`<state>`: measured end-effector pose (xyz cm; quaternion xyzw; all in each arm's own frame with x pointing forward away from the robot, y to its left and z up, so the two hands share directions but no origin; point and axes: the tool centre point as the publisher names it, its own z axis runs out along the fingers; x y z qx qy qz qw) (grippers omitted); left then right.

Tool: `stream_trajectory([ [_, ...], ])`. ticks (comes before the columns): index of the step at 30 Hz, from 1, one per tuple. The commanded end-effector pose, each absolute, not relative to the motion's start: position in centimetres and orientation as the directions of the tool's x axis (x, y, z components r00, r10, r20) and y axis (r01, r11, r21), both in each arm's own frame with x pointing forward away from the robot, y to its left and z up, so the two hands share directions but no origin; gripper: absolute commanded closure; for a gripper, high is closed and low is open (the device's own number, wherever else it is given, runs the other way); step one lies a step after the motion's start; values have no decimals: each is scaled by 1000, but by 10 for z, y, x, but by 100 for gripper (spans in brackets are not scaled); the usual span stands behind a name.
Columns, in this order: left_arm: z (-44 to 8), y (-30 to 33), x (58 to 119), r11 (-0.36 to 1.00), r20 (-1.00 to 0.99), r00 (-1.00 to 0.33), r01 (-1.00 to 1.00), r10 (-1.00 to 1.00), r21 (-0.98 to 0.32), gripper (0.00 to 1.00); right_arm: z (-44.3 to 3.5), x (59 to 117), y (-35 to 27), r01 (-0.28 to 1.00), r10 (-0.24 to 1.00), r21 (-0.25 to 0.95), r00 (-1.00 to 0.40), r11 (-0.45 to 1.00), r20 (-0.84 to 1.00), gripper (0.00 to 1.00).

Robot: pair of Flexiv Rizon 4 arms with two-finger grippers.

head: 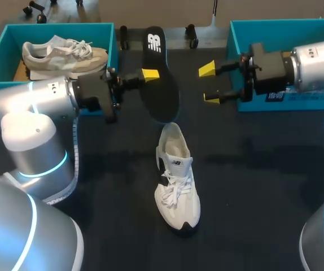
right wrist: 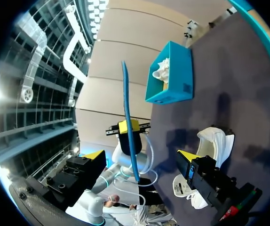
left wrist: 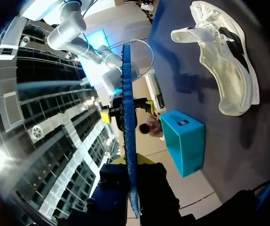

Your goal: Take the shoe out of the shoebox, open the shoe tongue, remove and reinsert the insole, then place the shoe into the shoebox

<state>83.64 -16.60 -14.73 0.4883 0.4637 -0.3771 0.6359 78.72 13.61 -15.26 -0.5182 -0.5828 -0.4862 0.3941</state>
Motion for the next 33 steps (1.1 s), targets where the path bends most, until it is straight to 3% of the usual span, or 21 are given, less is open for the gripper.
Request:
stream_trajectory([
  [1, -150, -179, 841, 243, -959, 281, 933, -34, 264, 100, -155, 789, 146, 986, 218, 168, -164, -4, 962, 0],
  [4, -152, -185, 843, 248, -962, 272, 935, -37, 255, 100, -156, 790, 149, 986, 215, 169, -166, 1, 963, 2],
  [5, -152, -187, 843, 248, -962, 271, 935, -37, 254, 100, -156, 790, 150, 986, 213, 169, -166, 3, 963, 14],
  [10, -151, -197, 843, 236, -963, 265, 940, -44, 248, 100, -158, 790, 153, 986, 209, 164, -164, 16, 964, 32],
  [12, -150, -201, 842, 229, -963, 266, 941, -50, 248, 100, -158, 791, 155, 987, 208, 161, -161, 21, 965, 48],
  [25, -147, -219, 842, 229, -963, 260, 944, -68, 239, 100, -159, 791, 160, 987, 200, 158, -162, 37, 966, 55],
  [33, -145, -229, 841, 239, -964, 251, 944, -84, 225, 100, -159, 791, 162, 986, 193, 160, -166, 43, 967, 65],
])
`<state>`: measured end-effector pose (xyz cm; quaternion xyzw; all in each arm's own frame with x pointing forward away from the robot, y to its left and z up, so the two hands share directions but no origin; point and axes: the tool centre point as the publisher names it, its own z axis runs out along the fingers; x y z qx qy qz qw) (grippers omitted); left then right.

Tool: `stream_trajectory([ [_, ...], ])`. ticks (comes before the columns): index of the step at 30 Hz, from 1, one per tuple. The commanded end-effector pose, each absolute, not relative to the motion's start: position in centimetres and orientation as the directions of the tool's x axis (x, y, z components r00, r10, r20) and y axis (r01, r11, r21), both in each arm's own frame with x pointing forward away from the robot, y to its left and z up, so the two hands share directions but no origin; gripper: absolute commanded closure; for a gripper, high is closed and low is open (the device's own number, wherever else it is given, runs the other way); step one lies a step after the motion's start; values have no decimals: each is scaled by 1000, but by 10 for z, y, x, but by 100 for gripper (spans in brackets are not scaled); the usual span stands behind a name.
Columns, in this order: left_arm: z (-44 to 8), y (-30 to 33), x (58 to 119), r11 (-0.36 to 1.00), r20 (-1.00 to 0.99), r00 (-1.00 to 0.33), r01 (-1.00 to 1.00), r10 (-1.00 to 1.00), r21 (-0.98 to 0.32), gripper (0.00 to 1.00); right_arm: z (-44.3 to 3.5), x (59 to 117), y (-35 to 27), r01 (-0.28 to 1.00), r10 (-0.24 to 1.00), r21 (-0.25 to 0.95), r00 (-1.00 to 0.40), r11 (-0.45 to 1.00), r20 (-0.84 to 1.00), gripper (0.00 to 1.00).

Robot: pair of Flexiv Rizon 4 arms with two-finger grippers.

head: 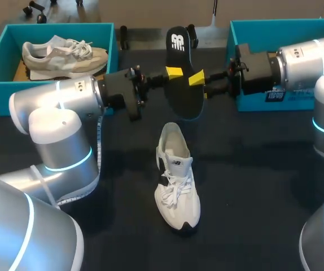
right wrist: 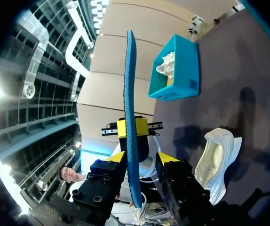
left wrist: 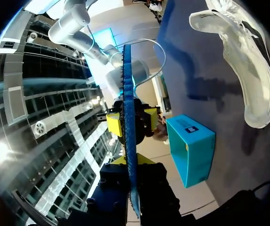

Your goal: Take the shoe out of the shoebox, open the shoe tongue, remove and reinsert the insole, then place the shoe into the shoebox

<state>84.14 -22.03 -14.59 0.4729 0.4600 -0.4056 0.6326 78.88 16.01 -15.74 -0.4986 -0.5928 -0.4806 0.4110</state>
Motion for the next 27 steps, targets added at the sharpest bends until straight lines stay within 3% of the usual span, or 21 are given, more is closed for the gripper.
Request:
stream_trajectory([
  [1, -145, -230, 841, 240, -964, 252, 944, -87, 225, 100, -159, 791, 163, 986, 193, 160, -166, 44, 967, 66],
  [20, -143, -237, 838, 229, -964, 250, 947, -92, 224, 100, -159, 791, 164, 985, 176, 167, -171, 40, 969, 80],
  [25, -146, -237, 836, 222, -965, 248, 949, -85, 224, 100, -158, 793, 164, 985, 176, 169, -174, 44, 969, 89],
  [27, -146, -237, 835, 221, -965, 247, 949, -84, 224, 100, -158, 793, 165, 984, 174, 170, -175, 45, 969, 100],
])
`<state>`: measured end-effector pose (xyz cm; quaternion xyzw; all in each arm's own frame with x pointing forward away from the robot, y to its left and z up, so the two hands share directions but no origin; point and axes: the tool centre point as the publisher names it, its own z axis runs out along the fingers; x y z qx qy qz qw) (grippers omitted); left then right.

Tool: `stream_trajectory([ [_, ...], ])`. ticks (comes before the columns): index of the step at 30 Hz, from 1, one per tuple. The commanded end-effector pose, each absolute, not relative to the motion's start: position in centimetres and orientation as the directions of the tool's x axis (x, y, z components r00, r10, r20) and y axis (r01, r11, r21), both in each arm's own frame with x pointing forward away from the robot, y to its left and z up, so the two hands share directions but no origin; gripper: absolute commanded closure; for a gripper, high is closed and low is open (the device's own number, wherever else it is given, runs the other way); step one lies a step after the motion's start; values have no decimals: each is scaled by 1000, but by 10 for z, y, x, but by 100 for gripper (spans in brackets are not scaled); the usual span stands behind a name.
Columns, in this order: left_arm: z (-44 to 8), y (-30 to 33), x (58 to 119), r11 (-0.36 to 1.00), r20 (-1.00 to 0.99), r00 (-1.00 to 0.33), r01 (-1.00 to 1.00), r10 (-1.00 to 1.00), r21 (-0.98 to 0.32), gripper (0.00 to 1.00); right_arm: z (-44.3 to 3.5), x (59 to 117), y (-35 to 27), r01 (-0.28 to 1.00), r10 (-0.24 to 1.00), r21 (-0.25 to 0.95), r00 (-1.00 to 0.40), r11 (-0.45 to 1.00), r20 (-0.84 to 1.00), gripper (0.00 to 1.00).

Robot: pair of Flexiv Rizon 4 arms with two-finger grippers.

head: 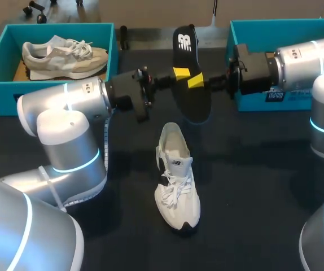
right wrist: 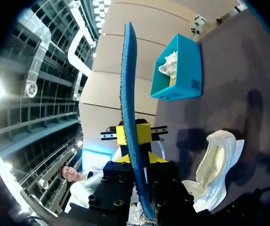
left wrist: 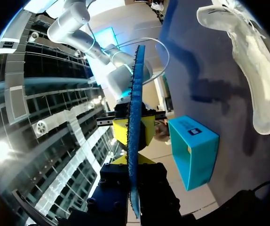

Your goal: Take the shoe out of the shoebox, open the shoe tongue, remove and reinsert the insole, then place the shoe into the shoebox

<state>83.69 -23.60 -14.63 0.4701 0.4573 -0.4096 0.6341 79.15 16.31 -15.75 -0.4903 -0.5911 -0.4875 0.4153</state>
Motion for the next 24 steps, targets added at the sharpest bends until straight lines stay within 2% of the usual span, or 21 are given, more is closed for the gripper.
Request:
stream_trajectory([
  [1, -147, -238, 835, 220, -966, 247, 949, -83, 224, 100, -157, 793, 165, 984, 173, 170, -175, 46, 969, 100],
  [6, -148, -236, 835, 213, -966, 247, 950, -72, 227, 100, -157, 793, 168, 983, 168, 177, -184, 58, 969, 100],
  [8, -149, -234, 835, 206, -967, 245, 952, -65, 227, 60, -157, 793, 168, 982, 166, 181, -188, 60, 968, 100],
  [10, -150, -232, 835, 204, -967, 247, 951, -54, 231, 0, -158, 793, 168, 981, 164, 186, -194, 59, 967, 100],
  [19, -146, -216, 835, 213, -971, 238, 950, -18, 228, 0, -160, 792, 165, 964, 161, 262, -265, 39, 951, 100],
  [24, -145, -203, 838, 229, -984, 180, 958, -13, 172, 0, -166, 794, 166, 962, 172, 268, -273, 51, 946, 100],
])
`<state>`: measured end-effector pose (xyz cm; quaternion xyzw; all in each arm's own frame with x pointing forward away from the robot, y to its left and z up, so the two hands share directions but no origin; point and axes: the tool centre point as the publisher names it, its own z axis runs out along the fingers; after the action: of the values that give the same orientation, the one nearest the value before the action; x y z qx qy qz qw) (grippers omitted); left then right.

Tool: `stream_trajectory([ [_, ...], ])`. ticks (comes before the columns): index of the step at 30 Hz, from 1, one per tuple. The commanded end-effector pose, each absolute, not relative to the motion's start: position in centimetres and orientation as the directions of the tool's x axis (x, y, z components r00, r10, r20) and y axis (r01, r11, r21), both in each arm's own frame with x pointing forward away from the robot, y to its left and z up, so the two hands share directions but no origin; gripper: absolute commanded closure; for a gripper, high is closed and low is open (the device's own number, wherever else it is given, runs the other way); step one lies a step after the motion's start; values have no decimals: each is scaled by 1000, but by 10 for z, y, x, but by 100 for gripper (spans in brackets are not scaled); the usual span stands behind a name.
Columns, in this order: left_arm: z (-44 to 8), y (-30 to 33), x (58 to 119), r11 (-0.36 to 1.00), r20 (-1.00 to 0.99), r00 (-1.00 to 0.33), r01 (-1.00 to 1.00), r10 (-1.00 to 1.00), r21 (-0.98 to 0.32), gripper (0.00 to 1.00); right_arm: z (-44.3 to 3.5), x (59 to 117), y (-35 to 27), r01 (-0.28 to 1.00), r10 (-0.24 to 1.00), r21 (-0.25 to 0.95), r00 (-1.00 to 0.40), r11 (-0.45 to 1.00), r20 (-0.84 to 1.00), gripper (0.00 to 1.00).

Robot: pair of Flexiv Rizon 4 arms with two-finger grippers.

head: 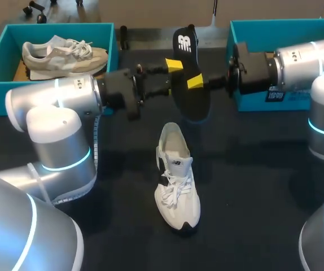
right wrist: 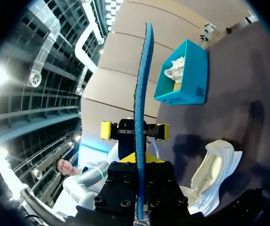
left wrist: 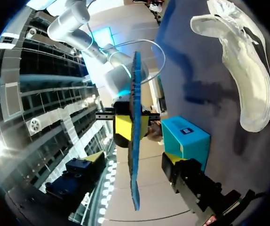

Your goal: Take the shoe out of the shoebox, open the shoe tongue, remove and reinsert the insole, then place the shoe into the shoebox

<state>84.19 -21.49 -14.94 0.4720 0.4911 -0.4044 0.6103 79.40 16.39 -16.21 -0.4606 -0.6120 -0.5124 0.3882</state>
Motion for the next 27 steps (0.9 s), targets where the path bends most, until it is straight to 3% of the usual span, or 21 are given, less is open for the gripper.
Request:
stream_trajectory([
  [1, -145, -200, 838, 230, -984, 176, 958, -9, 169, 0, -167, 794, 166, 962, 173, 267, -272, 52, 946, 100],
  [9, -147, -175, 837, 249, -989, 147, 958, 9, 145, 0, -169, 798, 163, 962, 198, 269, -272, 42, 942, 100],
  [15, -157, -153, 838, 275, -999, 40, 961, 3, 40, 0, -166, 798, 161, 938, 192, 344, -344, 37, 919, 100],
  [21, -168, -137, 840, 281, -998, -60, 958, 31, -49, 0, -162, 794, 162, 890, 138, 455, -453, 17, 881, 100],
  [24, -175, -130, 839, 286, -985, -171, 945, 23, -158, 0, -160, 792, 163, 839, 39, 544, -544, 15, 838, 100],
  [27, -176, -129, 840, 291, -982, -190, 940, 19, -176, 0, -159, 791, 164, 811, -23, 584, -584, 33, 811, 100],
])
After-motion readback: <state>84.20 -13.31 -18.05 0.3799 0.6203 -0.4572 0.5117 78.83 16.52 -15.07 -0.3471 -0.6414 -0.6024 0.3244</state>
